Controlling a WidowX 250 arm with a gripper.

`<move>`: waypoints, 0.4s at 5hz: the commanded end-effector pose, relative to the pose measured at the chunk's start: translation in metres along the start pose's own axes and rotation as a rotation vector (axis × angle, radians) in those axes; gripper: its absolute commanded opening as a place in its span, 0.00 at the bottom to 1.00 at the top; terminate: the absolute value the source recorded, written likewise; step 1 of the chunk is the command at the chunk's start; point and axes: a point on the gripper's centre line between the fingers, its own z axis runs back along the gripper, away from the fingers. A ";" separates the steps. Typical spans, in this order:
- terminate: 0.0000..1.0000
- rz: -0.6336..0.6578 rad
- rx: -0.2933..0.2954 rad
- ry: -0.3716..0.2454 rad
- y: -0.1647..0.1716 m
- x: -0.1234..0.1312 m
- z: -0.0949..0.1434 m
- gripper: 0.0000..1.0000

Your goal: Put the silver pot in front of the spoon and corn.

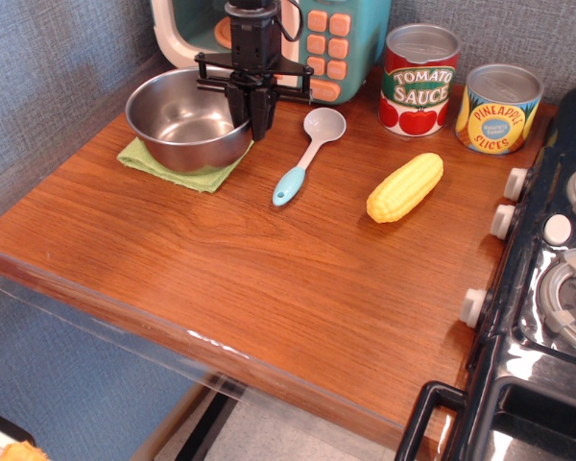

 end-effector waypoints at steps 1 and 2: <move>0.00 -0.178 -0.001 -0.144 -0.045 -0.043 0.065 0.00; 0.00 -0.405 -0.017 -0.068 -0.084 -0.081 0.047 0.00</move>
